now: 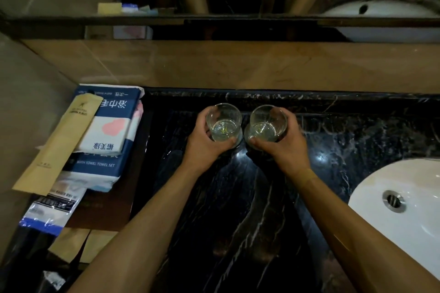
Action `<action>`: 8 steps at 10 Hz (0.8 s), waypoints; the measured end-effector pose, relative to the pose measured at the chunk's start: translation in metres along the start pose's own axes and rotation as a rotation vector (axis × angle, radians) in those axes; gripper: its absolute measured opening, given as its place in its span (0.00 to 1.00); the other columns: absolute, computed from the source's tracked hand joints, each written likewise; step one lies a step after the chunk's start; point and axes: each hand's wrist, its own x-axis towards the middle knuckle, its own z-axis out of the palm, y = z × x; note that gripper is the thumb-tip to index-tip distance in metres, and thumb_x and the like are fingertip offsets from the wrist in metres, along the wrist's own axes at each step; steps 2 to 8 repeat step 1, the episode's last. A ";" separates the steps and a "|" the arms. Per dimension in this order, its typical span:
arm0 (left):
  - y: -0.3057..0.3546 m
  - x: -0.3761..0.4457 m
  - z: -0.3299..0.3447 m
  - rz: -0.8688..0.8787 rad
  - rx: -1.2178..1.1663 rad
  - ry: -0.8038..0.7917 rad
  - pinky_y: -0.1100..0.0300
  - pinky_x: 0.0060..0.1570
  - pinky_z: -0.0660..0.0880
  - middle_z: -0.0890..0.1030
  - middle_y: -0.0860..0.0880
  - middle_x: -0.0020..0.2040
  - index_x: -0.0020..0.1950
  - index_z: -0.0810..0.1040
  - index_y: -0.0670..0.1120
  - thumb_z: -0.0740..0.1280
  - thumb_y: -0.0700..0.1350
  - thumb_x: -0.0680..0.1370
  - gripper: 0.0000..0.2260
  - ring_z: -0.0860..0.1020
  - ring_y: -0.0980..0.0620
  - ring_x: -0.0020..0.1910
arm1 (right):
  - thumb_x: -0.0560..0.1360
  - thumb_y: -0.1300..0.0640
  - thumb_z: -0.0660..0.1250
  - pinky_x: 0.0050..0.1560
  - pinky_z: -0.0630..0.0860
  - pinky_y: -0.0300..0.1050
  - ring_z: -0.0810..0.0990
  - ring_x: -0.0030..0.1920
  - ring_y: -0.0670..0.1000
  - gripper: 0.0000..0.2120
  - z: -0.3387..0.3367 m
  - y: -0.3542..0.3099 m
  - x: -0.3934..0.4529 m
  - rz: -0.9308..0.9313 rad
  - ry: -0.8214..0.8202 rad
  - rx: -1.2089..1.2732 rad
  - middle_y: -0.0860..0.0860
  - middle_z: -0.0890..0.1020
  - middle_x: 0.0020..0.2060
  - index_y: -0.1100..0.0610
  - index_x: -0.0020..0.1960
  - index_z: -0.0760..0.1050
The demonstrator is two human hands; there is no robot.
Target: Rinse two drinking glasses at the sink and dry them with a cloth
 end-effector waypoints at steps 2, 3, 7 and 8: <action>0.002 -0.010 -0.005 -0.041 0.011 0.011 0.69 0.61 0.71 0.75 0.59 0.66 0.75 0.64 0.56 0.82 0.48 0.63 0.45 0.74 0.64 0.65 | 0.59 0.51 0.83 0.51 0.69 0.25 0.76 0.58 0.42 0.48 -0.003 -0.003 -0.007 0.040 -0.016 -0.012 0.40 0.77 0.60 0.46 0.74 0.63; 0.002 -0.010 -0.005 -0.041 0.011 0.011 0.69 0.61 0.71 0.75 0.59 0.66 0.75 0.64 0.56 0.82 0.48 0.63 0.45 0.74 0.64 0.65 | 0.59 0.51 0.83 0.51 0.69 0.25 0.76 0.58 0.42 0.48 -0.003 -0.003 -0.007 0.040 -0.016 -0.012 0.40 0.77 0.60 0.46 0.74 0.63; 0.002 -0.010 -0.005 -0.041 0.011 0.011 0.69 0.61 0.71 0.75 0.59 0.66 0.75 0.64 0.56 0.82 0.48 0.63 0.45 0.74 0.64 0.65 | 0.59 0.51 0.83 0.51 0.69 0.25 0.76 0.58 0.42 0.48 -0.003 -0.003 -0.007 0.040 -0.016 -0.012 0.40 0.77 0.60 0.46 0.74 0.63; 0.002 -0.010 -0.005 -0.041 0.011 0.011 0.69 0.61 0.71 0.75 0.59 0.66 0.75 0.64 0.56 0.82 0.48 0.63 0.45 0.74 0.64 0.65 | 0.59 0.51 0.83 0.51 0.69 0.25 0.76 0.58 0.42 0.48 -0.003 -0.003 -0.007 0.040 -0.016 -0.012 0.40 0.77 0.60 0.46 0.74 0.63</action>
